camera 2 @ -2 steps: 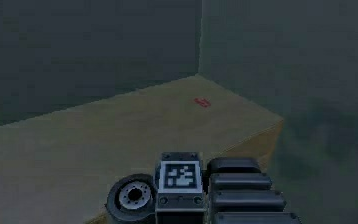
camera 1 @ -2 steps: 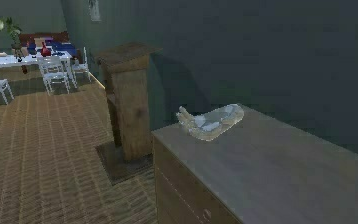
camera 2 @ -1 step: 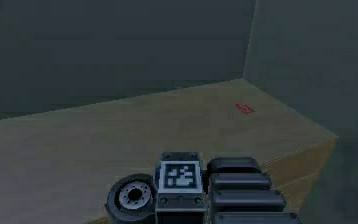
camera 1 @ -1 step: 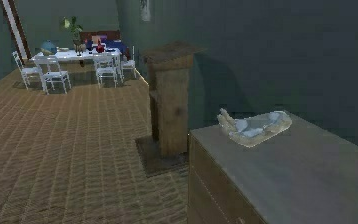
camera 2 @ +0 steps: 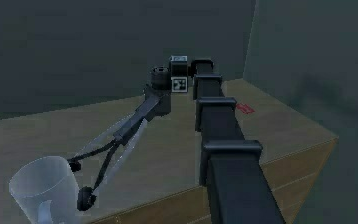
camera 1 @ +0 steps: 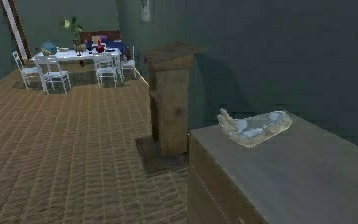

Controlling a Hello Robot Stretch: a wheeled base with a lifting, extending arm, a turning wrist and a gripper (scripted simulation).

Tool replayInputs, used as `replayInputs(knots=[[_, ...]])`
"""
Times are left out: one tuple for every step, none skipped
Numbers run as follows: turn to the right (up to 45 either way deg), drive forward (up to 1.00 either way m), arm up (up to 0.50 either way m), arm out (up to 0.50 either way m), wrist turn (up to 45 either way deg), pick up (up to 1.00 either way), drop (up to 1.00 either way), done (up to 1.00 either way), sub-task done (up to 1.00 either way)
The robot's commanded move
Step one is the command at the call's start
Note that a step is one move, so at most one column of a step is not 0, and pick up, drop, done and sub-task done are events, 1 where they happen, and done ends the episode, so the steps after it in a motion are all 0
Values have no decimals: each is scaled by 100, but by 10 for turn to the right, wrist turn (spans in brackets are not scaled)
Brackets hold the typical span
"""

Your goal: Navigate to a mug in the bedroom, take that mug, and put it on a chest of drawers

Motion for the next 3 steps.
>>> replayInputs(knots=[[0,0,0,0,450,0,0,0,0],[0,0,0,0,420,0,0,0,0],[0,0,-12,0,0,0,0,0,0]])
